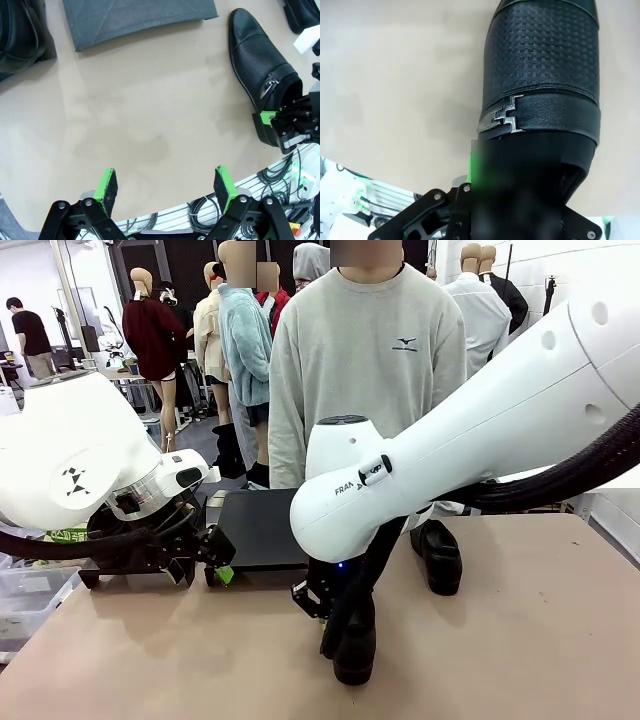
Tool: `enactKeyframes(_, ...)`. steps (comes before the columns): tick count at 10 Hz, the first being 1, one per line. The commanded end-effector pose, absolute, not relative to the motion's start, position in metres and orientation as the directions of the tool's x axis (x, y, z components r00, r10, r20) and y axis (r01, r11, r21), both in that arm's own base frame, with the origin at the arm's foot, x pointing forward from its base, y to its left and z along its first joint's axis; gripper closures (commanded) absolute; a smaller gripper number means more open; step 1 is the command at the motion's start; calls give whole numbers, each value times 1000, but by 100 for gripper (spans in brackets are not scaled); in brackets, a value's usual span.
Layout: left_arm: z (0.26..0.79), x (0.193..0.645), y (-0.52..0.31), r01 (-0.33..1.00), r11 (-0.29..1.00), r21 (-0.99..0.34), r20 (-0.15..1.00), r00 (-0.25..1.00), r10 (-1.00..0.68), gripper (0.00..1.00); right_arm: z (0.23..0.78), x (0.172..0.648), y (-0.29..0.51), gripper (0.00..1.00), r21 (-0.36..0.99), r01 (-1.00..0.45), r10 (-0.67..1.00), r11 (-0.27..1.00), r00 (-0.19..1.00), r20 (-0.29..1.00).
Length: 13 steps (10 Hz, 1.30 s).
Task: Organize the shoes by placing them on the stand.
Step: Pick up one Shoe and place it in the middle of the table, then place the Shoe from the middle of the table onto the Shoes Stand.
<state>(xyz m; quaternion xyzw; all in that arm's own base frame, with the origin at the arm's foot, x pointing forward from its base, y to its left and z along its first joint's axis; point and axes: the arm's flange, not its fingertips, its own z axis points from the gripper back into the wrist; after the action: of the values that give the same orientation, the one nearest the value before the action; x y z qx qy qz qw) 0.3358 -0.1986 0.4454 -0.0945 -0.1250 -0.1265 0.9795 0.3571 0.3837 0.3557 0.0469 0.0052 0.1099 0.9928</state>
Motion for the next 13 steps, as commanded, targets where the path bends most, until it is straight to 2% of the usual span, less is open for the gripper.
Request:
enactKeyframes(1,444,337,-198,272,949,-161,276,935,-221,0,355,365,386,71,112,-230,231,967,973,-4)
enactKeyframes(4,444,337,-198,272,949,-161,276,935,-221,0,358,365,384,14,120,-222,223,968,975,3)
enactKeyframes(5,444,337,-198,272,949,-161,276,935,-221,0,363,363,382,0,127,-219,219,967,976,19)
enactKeyframes(10,444,337,-198,272,949,-161,276,935,-221,0,383,350,381,0,145,-197,186,970,979,87)
enactKeyframes(13,444,337,-198,272,949,-161,276,935,-221,0,387,345,375,0,169,-135,125,976,990,72)
